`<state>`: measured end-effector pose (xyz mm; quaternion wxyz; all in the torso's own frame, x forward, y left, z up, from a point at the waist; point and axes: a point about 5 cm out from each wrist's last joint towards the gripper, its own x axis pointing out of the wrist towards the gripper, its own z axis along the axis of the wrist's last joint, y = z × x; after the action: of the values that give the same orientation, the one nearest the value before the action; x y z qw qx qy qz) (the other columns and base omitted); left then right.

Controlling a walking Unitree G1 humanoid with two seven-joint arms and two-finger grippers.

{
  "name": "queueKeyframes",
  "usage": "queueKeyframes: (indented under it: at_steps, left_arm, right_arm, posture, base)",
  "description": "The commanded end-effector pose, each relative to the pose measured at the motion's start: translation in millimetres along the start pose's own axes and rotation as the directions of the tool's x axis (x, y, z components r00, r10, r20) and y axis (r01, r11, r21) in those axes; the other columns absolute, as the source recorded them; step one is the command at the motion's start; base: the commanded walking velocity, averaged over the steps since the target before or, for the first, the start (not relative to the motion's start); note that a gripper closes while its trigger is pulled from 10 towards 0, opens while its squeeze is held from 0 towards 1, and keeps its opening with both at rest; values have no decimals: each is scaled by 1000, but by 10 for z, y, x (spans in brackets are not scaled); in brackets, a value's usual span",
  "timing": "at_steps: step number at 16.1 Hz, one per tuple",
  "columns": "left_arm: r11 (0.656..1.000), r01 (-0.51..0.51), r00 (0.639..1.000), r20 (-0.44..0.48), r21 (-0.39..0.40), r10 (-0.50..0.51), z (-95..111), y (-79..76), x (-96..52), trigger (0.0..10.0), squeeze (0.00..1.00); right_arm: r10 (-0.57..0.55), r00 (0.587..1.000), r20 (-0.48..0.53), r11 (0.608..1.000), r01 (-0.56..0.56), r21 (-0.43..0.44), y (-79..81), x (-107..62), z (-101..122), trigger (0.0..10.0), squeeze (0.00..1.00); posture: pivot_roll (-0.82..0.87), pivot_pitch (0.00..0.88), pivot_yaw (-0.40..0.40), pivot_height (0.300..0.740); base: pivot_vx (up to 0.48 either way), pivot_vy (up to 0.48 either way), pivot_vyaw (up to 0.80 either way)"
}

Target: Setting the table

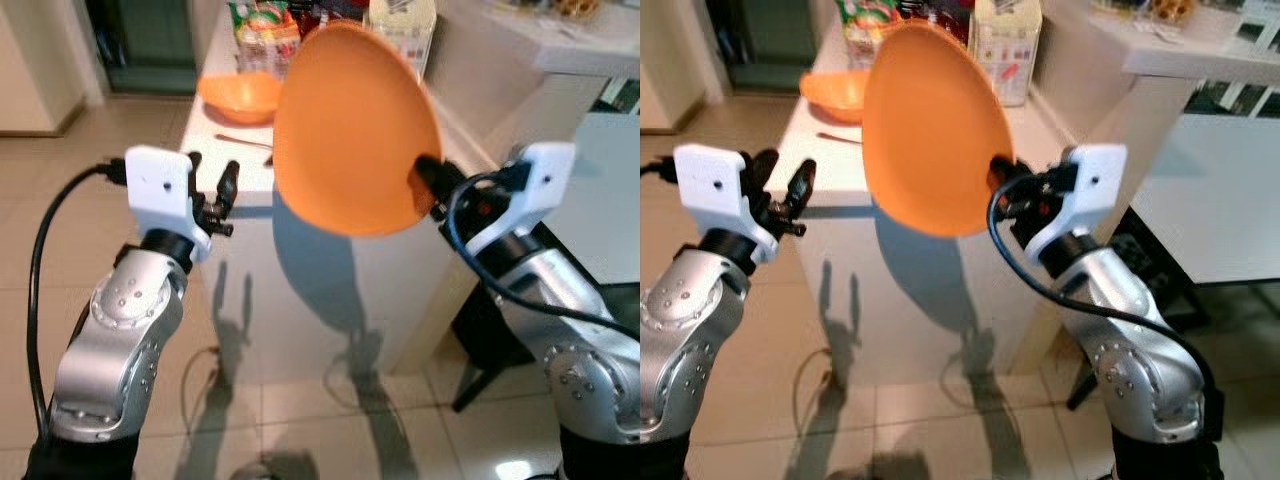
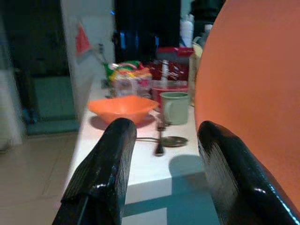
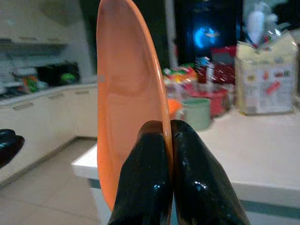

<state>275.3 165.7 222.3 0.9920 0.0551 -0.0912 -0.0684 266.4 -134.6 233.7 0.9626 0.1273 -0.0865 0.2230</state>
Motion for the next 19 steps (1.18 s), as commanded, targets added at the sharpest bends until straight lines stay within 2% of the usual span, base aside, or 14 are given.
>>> queueKeyframes:
  at_steps: [1, 3, 4, 8, 11, 15, 16, 19]
  left_arm:
    - [1000, 4, 1000, -10, 6, -4, -14, -45, 4, 10000, 0]
    - [1000, 0, 1000, -28, 15, 1, -64, -64, 0, 10000, 0]
    - [999, -21, 998, -62, 28, 23, -168, -48, 27, 10000, 0]
    - [998, -15, 995, -98, 65, 22, -266, -106, 40, 10000, 0]
    - [997, -26, 994, -101, 71, 33, -292, -98, 38, 10000, 0]
    - [996, -40, 994, -96, 76, 47, -285, -108, 74, 10000, 0]
    - [996, -45, 994, -98, 76, 52, -296, -111, 63, 10000, 0]
    - [996, -53, 993, -105, 74, 61, -324, -125, 77, 10000, 0]
  right_arm:
    - [-35, 999, 33, 999, 35, -6, -76, -44, 46, 10000, 0]
    - [-84, 996, -23, 996, 83, -38, -157, -97, -109, 10000, 0]
    - [-143, 988, -51, 988, 139, -62, -219, -110, -192, 10000, 0]
    - [-207, 976, -72, 976, 201, -82, -332, -140, -267, 10000, 0]
    - [-234, 969, -85, 969, 224, -104, -351, -126, -322, 10000, 0]
    - [-269, 958, -103, 951, 247, -187, -416, -138, -383, 10000, 0]
    - [-253, 957, -142, 960, 230, -160, -391, -134, -438, 10000, 0]
    - [-257, 954, -153, 958, 231, -167, -377, -137, -453, 10000, 0]
  posture:
    - [69, 0, -33, 740]
    - [64, 0, -34, 740]
    - [56, 0, -28, 740]
    - [66, 0, -32, 740]
    - [54, 0, -28, 740]
    - [61, 0, -31, 740]
    - [58, 0, -26, 740]
    - [46, 0, -26, 740]
  base:
    - [0, 0, 0]
    - [0, -124, 0]
    - [0, -262, 0]
    - [0, -286, 0]
    - [0, -307, 0]
    - [0, -320, 0]
    - [0, -322, 0]
    - [0, -325, 450]
